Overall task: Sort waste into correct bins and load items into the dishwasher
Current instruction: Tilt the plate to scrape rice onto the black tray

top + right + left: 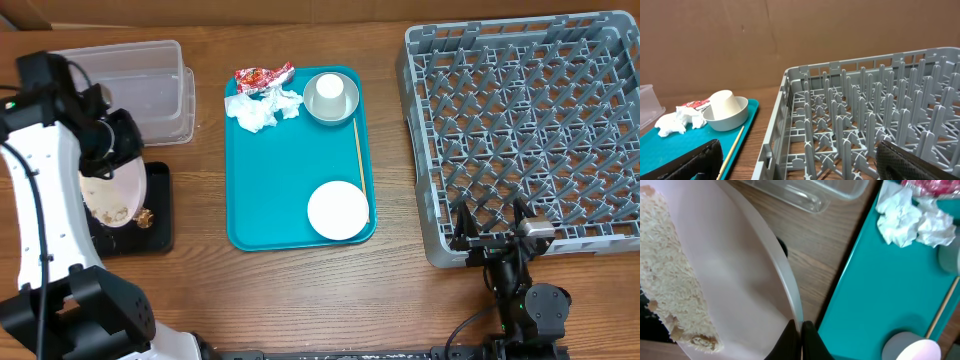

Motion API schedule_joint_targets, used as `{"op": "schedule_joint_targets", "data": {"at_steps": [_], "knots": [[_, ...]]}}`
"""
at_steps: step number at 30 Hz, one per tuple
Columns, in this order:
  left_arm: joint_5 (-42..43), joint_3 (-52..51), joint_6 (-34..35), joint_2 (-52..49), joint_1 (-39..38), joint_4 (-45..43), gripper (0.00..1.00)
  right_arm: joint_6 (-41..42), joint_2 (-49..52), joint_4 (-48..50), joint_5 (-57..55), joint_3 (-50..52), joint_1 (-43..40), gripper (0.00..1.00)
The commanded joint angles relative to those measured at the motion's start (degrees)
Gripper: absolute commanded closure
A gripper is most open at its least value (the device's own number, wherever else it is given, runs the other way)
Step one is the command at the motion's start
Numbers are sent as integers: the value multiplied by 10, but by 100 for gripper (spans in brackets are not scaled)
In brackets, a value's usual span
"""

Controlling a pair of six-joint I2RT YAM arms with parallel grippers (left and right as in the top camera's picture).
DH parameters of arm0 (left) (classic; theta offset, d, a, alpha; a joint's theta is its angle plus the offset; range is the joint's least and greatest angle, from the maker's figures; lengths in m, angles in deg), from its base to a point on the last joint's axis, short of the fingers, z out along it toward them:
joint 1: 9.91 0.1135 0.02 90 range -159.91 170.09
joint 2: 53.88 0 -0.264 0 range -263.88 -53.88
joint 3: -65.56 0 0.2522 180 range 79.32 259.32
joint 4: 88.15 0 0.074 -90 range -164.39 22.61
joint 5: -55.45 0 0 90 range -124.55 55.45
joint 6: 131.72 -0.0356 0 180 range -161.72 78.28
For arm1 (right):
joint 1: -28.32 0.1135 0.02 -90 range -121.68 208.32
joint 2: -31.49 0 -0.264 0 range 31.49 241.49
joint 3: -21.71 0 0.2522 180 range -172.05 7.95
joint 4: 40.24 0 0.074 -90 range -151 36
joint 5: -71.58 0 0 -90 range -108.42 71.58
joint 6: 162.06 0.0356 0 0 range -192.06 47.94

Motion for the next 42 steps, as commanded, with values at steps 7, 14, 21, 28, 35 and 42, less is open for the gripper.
{"op": "schedule_joint_targets", "data": {"at_steps": [7,14,21,28,35,42], "knots": [[83,-58,-29,9,30,-49,96,-2,-7,2,-5,6,-2,0],[155,-89,-52,9,45,-75,96,-2,-7,2,-5,6,-2,0],[233,-89,-54,9,84,-69,96,-2,-7,2,-5,6,-2,0],[280,-89,-54,9,153,-56,96,-2,-7,2,-5,6,-2,0],[380,-89,-54,9,214,-51,96,-2,-7,2,-5,6,-2,0],[492,-89,-80,9,257,-47,96,-2,-7,2,-5,6,-2,0]]}}
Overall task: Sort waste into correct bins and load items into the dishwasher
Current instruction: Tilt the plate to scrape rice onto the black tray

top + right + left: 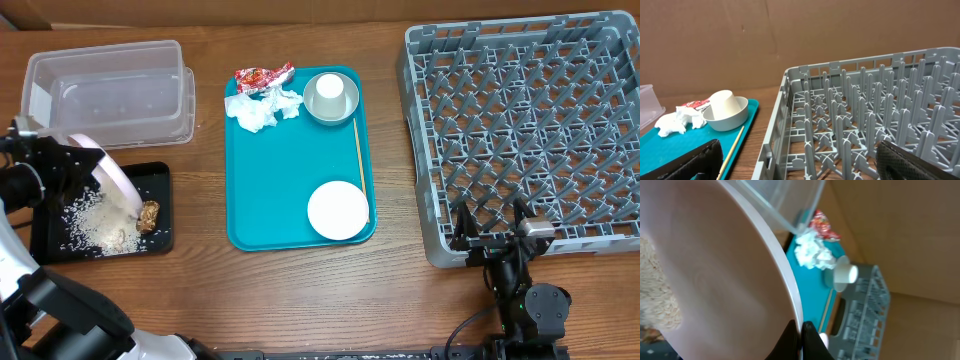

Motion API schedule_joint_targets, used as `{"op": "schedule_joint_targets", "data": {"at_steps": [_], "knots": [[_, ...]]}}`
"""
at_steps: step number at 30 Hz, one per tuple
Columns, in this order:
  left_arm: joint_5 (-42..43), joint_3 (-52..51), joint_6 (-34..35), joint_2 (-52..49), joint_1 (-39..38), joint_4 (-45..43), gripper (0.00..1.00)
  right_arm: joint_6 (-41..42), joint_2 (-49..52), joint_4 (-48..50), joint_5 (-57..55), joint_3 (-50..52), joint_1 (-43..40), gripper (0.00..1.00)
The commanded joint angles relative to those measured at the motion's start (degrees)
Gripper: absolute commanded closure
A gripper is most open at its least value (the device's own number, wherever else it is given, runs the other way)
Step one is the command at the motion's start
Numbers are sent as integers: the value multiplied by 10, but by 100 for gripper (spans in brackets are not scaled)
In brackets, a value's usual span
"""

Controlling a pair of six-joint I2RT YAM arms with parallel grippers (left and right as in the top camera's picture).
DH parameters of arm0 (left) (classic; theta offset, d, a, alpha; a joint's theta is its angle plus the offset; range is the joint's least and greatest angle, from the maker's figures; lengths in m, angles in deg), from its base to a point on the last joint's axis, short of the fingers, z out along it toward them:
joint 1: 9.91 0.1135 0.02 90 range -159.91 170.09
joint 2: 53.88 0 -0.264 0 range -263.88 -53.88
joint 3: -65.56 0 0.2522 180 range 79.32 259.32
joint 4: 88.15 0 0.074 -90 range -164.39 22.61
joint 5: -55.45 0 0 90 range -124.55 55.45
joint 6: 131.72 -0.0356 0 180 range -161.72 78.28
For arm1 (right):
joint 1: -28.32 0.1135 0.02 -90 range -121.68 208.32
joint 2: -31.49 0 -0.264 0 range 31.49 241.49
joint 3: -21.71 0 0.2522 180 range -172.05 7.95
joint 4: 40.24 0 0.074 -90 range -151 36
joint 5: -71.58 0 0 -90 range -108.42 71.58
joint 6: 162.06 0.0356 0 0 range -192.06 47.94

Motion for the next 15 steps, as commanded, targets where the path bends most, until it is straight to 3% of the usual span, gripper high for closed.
{"op": "schedule_joint_targets", "data": {"at_steps": [1,5,12,15], "knots": [[91,-3,-23,9,18,7,96,-2,-7,2,-5,6,-2,0],[125,-3,-43,9,32,11,96,-2,-7,2,-5,6,-2,0],[91,-3,-52,9,38,9,96,-2,-7,2,-5,6,-2,0],[82,-3,-20,9,41,33,96,-2,-7,2,-5,6,-2,0]]}}
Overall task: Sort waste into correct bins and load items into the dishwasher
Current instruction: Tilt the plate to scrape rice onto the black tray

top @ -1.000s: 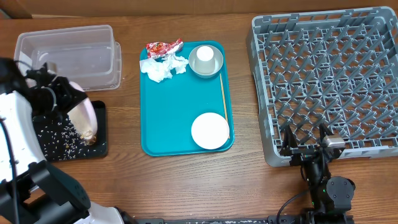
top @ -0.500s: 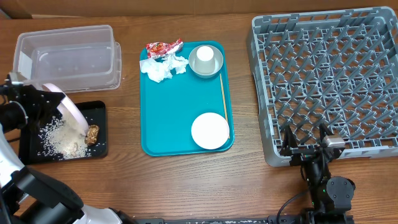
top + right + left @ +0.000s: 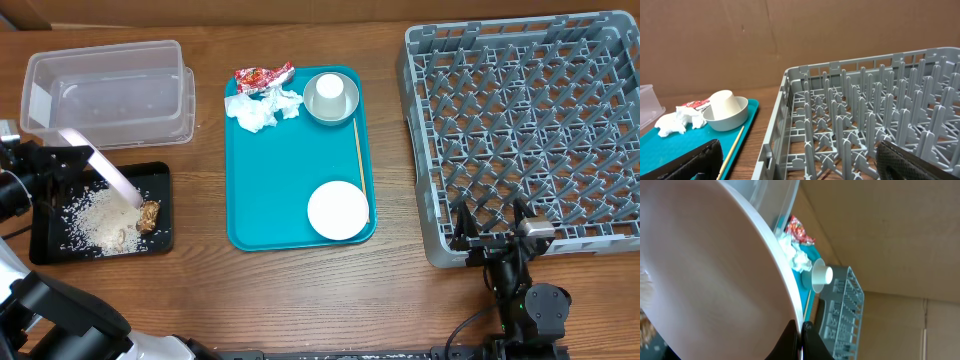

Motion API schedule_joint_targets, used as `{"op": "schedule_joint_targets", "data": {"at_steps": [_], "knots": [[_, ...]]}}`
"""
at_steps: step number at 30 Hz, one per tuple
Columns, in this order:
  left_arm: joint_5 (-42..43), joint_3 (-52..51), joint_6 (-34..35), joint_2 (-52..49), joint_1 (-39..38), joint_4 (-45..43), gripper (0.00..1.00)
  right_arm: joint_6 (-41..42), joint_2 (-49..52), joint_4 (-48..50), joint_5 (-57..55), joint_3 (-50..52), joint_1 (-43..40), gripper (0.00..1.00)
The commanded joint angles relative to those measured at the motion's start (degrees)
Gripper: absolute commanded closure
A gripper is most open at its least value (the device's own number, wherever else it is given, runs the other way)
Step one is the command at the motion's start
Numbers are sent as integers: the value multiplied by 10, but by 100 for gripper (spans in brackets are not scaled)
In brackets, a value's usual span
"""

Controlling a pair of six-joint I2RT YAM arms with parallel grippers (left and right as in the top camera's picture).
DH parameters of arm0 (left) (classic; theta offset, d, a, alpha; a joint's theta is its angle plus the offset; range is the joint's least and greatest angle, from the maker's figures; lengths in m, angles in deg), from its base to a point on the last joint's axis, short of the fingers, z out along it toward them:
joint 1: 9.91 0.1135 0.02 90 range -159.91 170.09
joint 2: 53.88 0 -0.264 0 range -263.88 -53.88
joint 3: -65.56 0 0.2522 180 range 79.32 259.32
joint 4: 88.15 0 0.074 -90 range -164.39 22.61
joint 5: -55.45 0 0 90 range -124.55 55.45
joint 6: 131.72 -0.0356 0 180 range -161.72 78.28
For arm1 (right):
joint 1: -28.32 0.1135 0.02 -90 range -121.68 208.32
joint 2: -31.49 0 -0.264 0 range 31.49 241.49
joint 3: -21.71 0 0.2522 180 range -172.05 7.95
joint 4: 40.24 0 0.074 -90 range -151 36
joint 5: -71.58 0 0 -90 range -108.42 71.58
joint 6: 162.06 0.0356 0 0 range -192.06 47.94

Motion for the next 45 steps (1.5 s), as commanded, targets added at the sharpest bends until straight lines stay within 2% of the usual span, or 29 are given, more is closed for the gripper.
{"op": "schedule_joint_targets", "data": {"at_steps": [1,3,6,10,14,17,21,24,27,32,36,39,41,45], "knots": [[12,-3,-7,9,7,7,96,-2,-7,2,-5,6,-2,0],[5,-3,-11,9,7,3,96,-2,-7,2,-5,6,-2,0],[58,-3,-31,9,7,6,96,-2,-7,2,-6,6,-2,0],[76,-3,-40,9,8,5,96,-2,-7,2,-5,6,-2,0],[68,-3,-44,9,8,27,96,-2,-7,2,-6,6,-2,0],[63,-3,-79,9,8,33,96,-2,-7,2,-5,6,-2,0],[120,-3,-93,9,6,125,96,-2,-7,2,-5,6,-2,0],[188,-2,-175,9,-1,178,96,-2,-7,2,-5,6,-2,0],[156,-2,-181,9,-4,176,96,-2,-7,2,-5,6,-2,0],[11,-2,-152,9,-4,114,96,-2,-7,2,-6,6,-2,0],[87,-2,-195,9,-3,99,96,-2,-7,2,-6,6,-2,0],[119,-2,-181,9,-3,102,96,-2,-7,2,-6,6,-2,0],[120,-2,-225,9,-2,101,96,-2,-7,2,-5,6,-2,0],[100,-2,-196,9,-1,101,96,-2,-7,2,-5,6,-2,0]]}}
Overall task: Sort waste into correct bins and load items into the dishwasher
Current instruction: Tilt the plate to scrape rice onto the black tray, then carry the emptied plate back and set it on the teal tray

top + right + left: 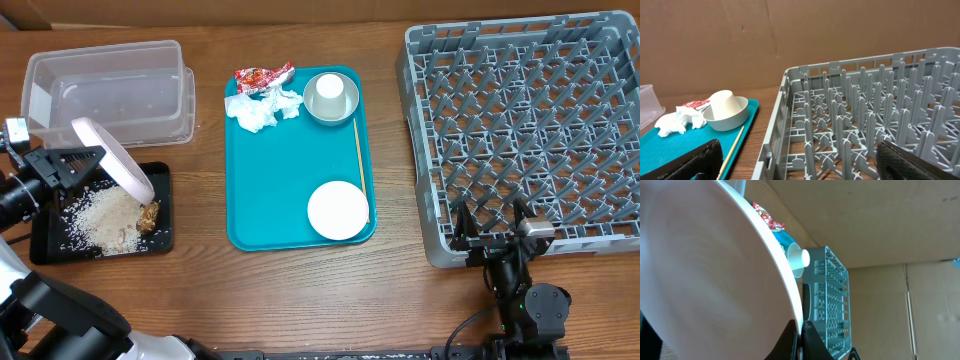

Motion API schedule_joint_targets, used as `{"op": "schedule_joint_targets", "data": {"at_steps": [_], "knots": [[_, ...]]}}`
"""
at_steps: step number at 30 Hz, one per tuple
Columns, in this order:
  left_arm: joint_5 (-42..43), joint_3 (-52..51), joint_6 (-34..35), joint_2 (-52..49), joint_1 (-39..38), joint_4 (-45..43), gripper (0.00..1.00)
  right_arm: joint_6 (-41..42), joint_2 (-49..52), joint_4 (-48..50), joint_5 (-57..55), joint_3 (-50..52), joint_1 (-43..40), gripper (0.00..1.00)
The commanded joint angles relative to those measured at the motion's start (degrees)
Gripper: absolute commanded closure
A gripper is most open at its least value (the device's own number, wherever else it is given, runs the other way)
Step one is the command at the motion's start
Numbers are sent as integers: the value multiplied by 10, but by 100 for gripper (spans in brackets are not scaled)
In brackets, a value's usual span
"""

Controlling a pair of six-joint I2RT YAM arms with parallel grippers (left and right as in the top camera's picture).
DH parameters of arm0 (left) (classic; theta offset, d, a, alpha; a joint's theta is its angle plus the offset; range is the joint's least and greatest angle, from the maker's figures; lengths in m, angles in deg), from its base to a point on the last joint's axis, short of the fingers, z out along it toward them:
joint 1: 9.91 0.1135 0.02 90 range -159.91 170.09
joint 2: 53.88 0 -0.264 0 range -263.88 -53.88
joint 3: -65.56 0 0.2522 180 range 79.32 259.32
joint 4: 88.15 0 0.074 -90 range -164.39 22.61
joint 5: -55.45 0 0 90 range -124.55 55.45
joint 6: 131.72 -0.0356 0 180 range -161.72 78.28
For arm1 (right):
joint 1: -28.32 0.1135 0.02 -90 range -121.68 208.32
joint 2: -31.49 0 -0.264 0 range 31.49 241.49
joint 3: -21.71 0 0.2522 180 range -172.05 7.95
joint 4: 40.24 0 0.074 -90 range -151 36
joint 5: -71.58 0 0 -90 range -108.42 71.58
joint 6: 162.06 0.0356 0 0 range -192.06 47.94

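Note:
My left gripper [801, 326] is shut on the rim of a pink plate [113, 159], which stands tilted on edge over the black bin [48, 245]. Rice and a brown scrap [112, 215] lie in that bin. In the left wrist view the plate [710, 275] shows a bare face. On the teal tray [290, 190] are a crumpled tissue [262, 108], a red wrapper [263, 76], a grey bowl with an upturned white cup [331, 97], a chopstick [358, 160] and a white disc [338, 210]. My right gripper [491, 232] rests open at the front edge of the grey dish rack [530, 130].
A clear plastic container [110, 90] stands behind the black bin. The right wrist view shows the rack's pegs [865, 115], the bowl and cup [726, 110] and the tissue [675, 122], with a cardboard wall behind.
The plate was nearly edge-on with its lower rim at the rice pile; now it is a little higher and turned more face-up. No rice shows on it. The right arm has not moved.
First my left gripper held the plate, with rice on it, tilted over the black bin. Then most of the rice lay in the bin and some clung to the plate. The plate then stood steeper, and now its face is bare above the pile.

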Motion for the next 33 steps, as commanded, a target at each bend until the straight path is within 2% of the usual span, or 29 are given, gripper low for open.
{"op": "schedule_joint_targets", "data": {"at_steps": [1,2,4,7,10,12,14,16,18,20,25,33], "knots": [[19,-1,-13,9,2,-1,96,-2,-7,2,-6,6,-2,0],[25,-1,-10,9,2,-3,96,-2,-7,2,-6,6,-2,0],[43,-1,45,9,2,8,96,-2,-7,2,-6,6,-2,0],[107,-1,16,9,1,26,96,-2,-7,2,-5,6,-2,0],[108,-1,31,9,2,20,96,-2,-7,2,-6,6,-2,0],[104,-1,18,9,2,14,96,-2,-7,2,-5,6,-2,0],[87,-1,36,9,-2,35,96,-2,-7,2,-6,6,-2,0],[97,-1,-2,11,-14,82,96,-2,-7,2,-5,6,-2,0],[108,-1,-93,15,-31,123,96,-2,-7,2,-6,6,-2,0],[104,-1,-139,18,-46,139,96,-2,-7,2,-5,6,-2,0],[91,-1,-185,25,-106,176,96,-2,-7,2,-5,6,-2,0],[12,-1,-216,32,-301,155,96,-2,-7,2,-5,6,-2,0]]}}
